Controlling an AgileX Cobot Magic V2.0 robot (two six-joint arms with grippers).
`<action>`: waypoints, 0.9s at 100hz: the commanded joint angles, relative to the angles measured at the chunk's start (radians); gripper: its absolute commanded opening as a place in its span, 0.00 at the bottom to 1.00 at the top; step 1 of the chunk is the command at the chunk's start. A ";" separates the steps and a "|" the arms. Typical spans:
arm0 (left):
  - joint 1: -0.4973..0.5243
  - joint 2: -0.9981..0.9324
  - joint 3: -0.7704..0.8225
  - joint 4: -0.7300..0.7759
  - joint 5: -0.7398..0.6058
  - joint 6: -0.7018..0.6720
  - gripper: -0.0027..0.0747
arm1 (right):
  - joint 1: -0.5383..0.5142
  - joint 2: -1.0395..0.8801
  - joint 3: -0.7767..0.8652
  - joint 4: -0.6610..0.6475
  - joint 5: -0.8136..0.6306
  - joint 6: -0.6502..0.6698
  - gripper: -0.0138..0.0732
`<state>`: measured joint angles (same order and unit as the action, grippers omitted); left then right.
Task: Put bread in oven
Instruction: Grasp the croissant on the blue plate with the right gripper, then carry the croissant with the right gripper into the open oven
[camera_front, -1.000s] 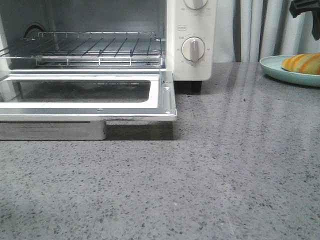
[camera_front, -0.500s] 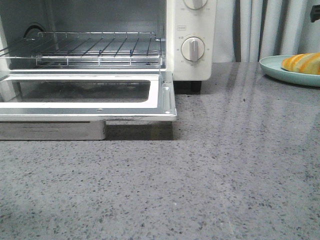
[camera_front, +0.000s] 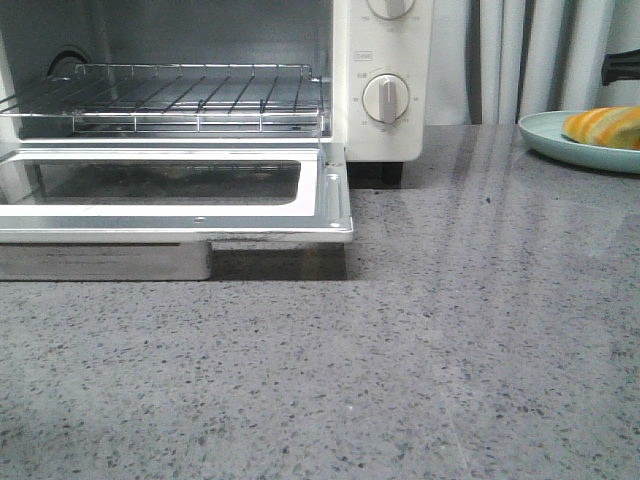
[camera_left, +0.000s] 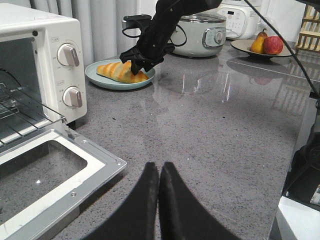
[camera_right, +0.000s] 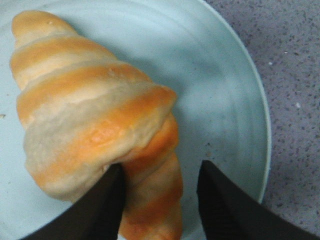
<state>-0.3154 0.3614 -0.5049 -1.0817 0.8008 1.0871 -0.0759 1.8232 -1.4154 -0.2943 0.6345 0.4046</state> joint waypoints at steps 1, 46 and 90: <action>0.003 0.006 -0.034 -0.061 -0.033 -0.010 0.01 | -0.006 -0.021 -0.025 0.013 0.002 -0.005 0.50; 0.003 0.006 -0.034 -0.061 -0.022 -0.010 0.01 | -0.004 -0.123 -0.029 0.066 -0.031 -0.030 0.08; 0.003 0.006 -0.034 -0.054 -0.022 -0.010 0.01 | 0.079 -0.503 -0.029 0.117 -0.285 -0.030 0.08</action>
<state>-0.3154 0.3614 -0.5049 -1.0817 0.8050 1.0871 -0.0406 1.4284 -1.4169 -0.1748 0.4572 0.3812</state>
